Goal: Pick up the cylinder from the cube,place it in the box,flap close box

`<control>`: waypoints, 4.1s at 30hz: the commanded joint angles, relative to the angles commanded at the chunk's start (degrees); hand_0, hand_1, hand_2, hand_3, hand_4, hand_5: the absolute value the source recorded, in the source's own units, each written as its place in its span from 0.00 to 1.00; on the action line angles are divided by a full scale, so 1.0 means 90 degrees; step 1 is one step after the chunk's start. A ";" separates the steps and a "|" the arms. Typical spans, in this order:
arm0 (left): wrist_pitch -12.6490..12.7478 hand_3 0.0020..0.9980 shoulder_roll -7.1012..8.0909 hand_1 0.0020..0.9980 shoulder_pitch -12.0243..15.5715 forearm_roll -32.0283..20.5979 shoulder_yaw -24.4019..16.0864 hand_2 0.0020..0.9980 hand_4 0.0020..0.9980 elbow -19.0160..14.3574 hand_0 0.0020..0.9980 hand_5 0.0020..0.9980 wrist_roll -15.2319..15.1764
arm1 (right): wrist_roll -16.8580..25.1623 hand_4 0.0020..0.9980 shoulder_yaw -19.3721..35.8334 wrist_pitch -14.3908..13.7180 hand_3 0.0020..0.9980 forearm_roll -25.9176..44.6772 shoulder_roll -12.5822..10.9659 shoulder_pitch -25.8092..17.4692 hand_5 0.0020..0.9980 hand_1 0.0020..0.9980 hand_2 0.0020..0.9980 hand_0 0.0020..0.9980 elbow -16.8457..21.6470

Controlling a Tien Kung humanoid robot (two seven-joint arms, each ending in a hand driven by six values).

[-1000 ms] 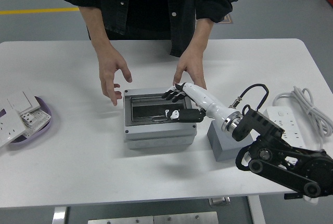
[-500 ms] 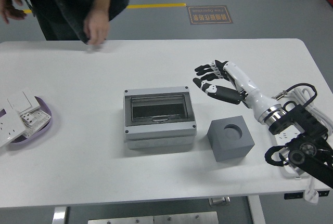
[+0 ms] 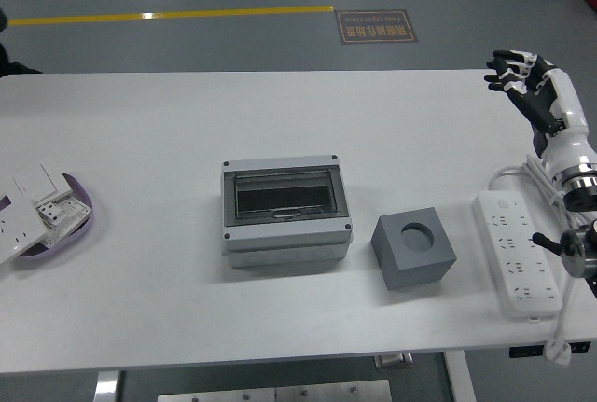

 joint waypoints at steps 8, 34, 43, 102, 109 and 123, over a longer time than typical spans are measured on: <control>-0.0002 0.64 -0.0018 0.62 0.0058 -0.0005 -0.0035 0.62 0.70 0.0009 0.60 0.23 -0.0005 | 0.0329 0.80 0.0250 -0.0112 0.69 0.0048 0.0169 -0.0047 0.15 0.68 0.67 0.78 -0.0203; -0.0016 0.64 -0.0079 0.62 0.0087 0.0066 -0.0130 0.62 0.69 0.0010 0.60 0.23 -0.0050 | 0.0407 0.73 0.0556 -0.0140 0.75 0.0176 0.0277 -0.0390 0.01 0.67 0.68 0.73 0.0237; -0.0020 0.64 -0.0049 0.62 -0.0021 0.0144 -0.0196 0.62 0.69 -0.0007 0.60 0.23 -0.0049 | 0.0407 0.73 0.0722 -0.0135 0.72 0.0193 0.0292 -0.0459 0.02 0.66 0.67 0.73 0.0315; -0.0060 0.64 0.0114 0.62 -0.0263 0.0017 0.0080 0.62 0.69 -0.0006 0.60 0.23 -0.0039 | 0.0830 0.73 0.1887 -0.0481 0.62 0.0304 0.0395 -0.1168 0.13 0.61 0.60 0.71 0.0594; -0.0068 0.64 0.0134 0.62 -0.0214 -0.0027 0.0048 0.62 0.69 0.0004 0.60 0.22 -0.0039 | 0.0699 0.72 0.1523 -0.0450 0.62 0.0125 0.0449 -0.0895 0.14 0.61 0.60 0.72 0.0547; -0.0057 0.64 0.0080 0.62 -0.0254 -0.0052 0.0074 0.62 0.69 0.0009 0.60 0.23 -0.0031 | 0.0733 0.72 0.1234 -0.0439 0.62 0.0215 0.0497 -0.0743 0.14 0.60 0.60 0.71 0.0440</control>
